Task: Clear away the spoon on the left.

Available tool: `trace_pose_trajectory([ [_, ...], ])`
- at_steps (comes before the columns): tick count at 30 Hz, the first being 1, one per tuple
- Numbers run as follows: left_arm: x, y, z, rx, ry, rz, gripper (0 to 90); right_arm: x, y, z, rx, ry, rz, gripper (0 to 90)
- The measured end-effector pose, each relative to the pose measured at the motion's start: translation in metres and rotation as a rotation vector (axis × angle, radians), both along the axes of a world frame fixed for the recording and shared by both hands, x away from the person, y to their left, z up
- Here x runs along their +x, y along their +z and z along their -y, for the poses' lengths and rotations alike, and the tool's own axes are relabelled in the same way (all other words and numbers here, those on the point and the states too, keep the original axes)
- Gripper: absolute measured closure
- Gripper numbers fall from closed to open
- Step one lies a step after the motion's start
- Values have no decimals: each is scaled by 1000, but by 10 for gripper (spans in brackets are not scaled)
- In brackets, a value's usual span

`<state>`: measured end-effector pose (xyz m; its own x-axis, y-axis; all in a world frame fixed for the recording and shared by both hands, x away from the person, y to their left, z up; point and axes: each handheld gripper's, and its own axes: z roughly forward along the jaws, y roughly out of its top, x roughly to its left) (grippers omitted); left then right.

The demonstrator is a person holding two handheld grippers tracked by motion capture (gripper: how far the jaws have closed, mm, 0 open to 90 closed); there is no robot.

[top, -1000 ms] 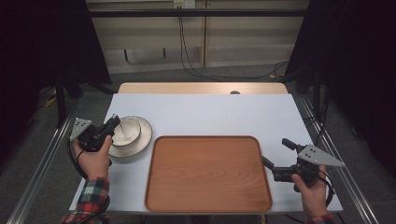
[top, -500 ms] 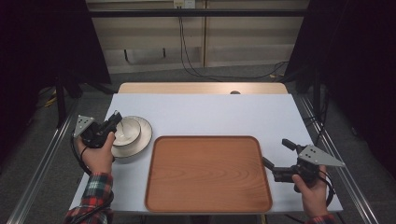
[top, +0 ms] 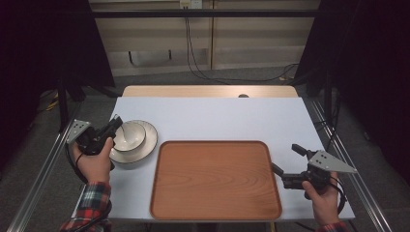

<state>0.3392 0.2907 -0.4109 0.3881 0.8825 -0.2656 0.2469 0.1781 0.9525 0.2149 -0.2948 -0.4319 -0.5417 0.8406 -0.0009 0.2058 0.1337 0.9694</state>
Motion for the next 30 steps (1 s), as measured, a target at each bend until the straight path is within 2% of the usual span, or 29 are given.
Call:
trace_pose_trajectory([
  [2, -1, 2, 0, 6, 5, 0, 854, 0, 0, -1, 1, 0, 4, 16],
  [5, -3, 11, -1, -11, -14, 10, 853, 0, 0, -1, -1, 0, 6, 16],
  [8, -3, 16, -1, -35, -16, 4, 854, 0, 0, 0, -3, -1, 3, 16],
  [11, -4, 19, 0, -33, -22, 7, 855, 0, 0, 0, 0, -1, 2, 16],
  [12, -5, 21, -1, -27, -39, 4, 854, 0, 0, 0, -2, 1, 1, 16],
  [13, -5, 23, 1, -43, -32, 8, 854, 0, 0, 0, -2, 1, 1, 16],
  [14, -5, 26, 1, -35, -52, 9, 854, 0, 0, -1, -3, -1, 4, 16],
  [16, -6, 28, 2, -38, -40, 13, 854, 0, 0, -1, -2, 2, -1, 16],
  [19, -7, 35, 3, -28, -54, 15, 854, -1, 0, -1, -3, 1, 6, 16],
  [21, -8, 39, 5, -42, -54, 18, 854, 0, 0, -1, -4, 1, 6, 16],
  [25, -9, 48, 8, -50, -95, 27, 854, -1, 0, -1, -4, 3, 1, 16],
  [26, -10, 49, 9, -41, -99, 22, 855, 0, 0, -2, -4, 3, 1, 16],
  [27, -9, 51, 11, -53, -101, 24, 854, -1, 0, -2, -5, 4, 1, 16],
  [30, -9, 52, 12, -45, -121, 20, 854, -1, 0, -1, -4, 7, -1, 16],
])
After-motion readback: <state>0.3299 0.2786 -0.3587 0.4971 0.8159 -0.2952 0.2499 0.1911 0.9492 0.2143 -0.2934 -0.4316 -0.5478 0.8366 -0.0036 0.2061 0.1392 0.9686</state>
